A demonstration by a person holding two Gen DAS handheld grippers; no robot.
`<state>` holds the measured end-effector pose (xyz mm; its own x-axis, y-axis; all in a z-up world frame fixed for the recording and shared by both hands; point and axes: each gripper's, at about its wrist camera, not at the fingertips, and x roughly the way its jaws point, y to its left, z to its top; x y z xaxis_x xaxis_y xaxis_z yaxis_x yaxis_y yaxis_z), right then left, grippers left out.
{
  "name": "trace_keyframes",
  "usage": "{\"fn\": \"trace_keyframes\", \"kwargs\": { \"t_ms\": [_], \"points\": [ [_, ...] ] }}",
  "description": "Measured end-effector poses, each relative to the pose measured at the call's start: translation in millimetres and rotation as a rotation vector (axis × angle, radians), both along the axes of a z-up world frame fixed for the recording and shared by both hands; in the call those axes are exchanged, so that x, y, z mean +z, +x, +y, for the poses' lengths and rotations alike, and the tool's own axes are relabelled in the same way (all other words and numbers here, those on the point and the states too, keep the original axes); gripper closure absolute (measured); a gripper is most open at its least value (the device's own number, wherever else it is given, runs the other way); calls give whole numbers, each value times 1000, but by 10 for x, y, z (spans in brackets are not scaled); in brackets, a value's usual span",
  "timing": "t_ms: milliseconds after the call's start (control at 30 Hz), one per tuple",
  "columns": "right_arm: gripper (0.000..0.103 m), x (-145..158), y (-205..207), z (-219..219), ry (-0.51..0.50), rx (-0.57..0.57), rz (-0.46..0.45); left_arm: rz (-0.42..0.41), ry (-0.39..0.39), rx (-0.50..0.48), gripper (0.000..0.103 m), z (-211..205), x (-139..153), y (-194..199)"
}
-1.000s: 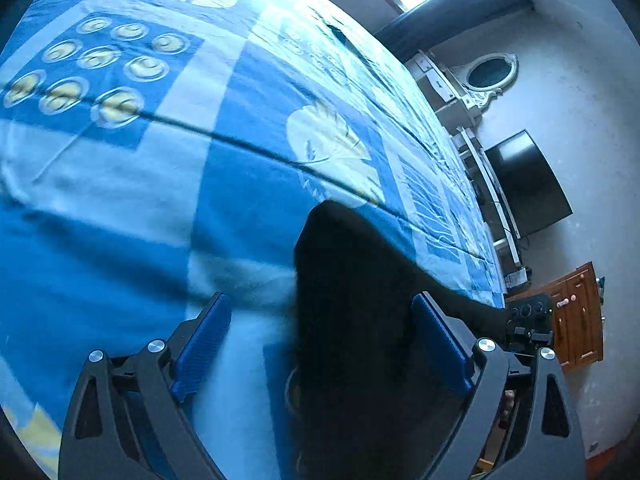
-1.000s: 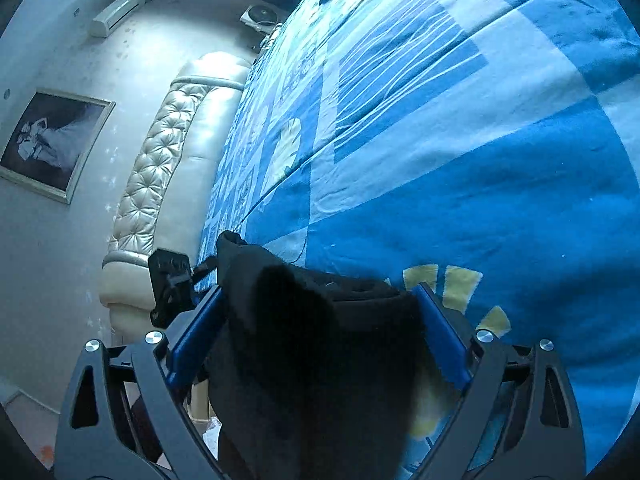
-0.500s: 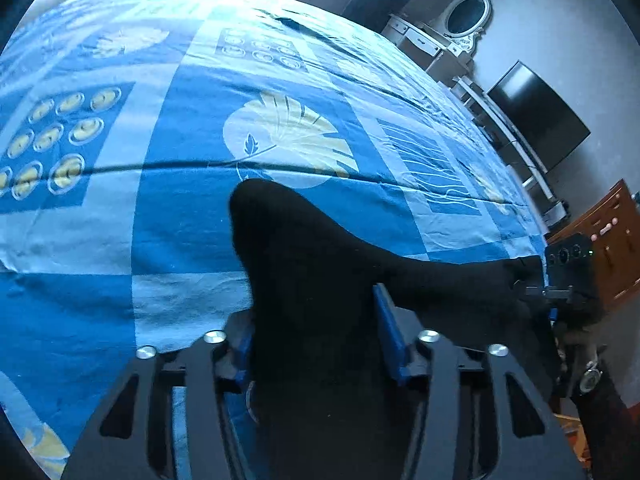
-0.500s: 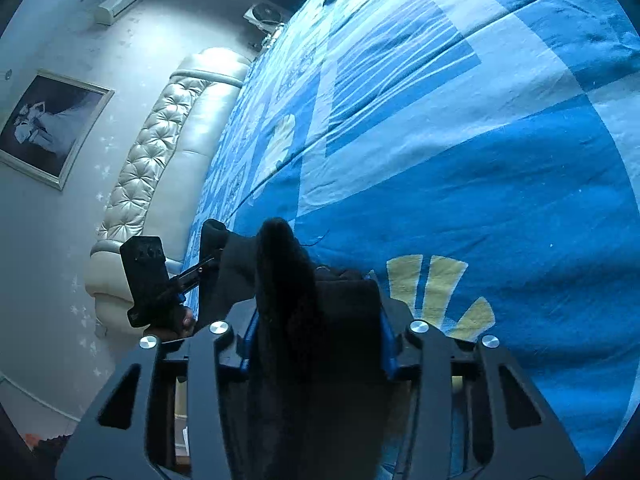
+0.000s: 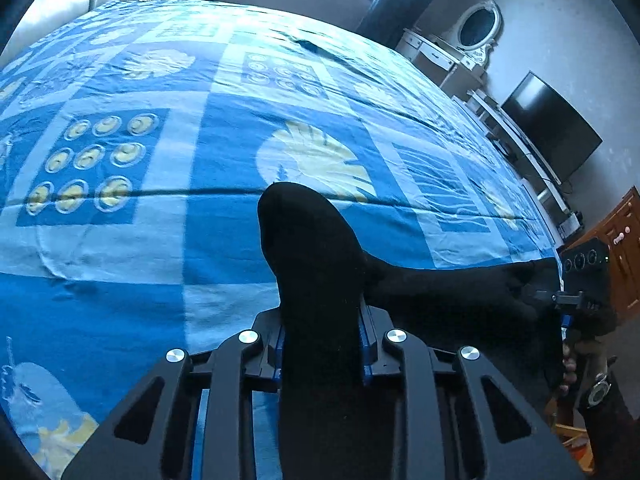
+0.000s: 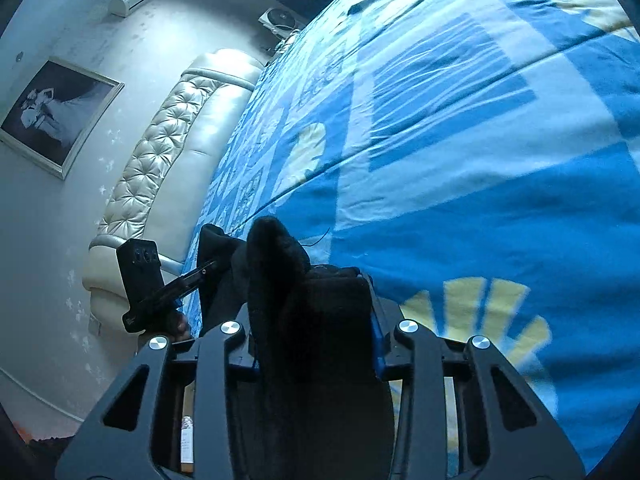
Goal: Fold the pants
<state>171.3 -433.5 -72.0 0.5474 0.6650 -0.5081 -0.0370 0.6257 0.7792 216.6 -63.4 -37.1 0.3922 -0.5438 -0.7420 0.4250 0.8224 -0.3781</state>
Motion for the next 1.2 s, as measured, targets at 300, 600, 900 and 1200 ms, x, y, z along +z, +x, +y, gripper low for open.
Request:
{"fn": "trace_keyframes", "kwargs": {
  "t_ms": [300, 600, 900, 1200],
  "points": [
    [67, -132, 499, 440, 54, 33, 10, 5, 33, 76, 76, 472, 47, 356],
    [67, -201, 944, 779, 68, 75, 25, 25, 34, 147, 76, 854, -11, 648],
    [67, -300, 1083, 819, 94, 79, 48, 45, 14, 163, 76, 974, -103, 778],
    [67, -434, 1078, 739, 155, 60, 58, 61, -7, 162, 75, 997, -168, 832]
  ]
}}
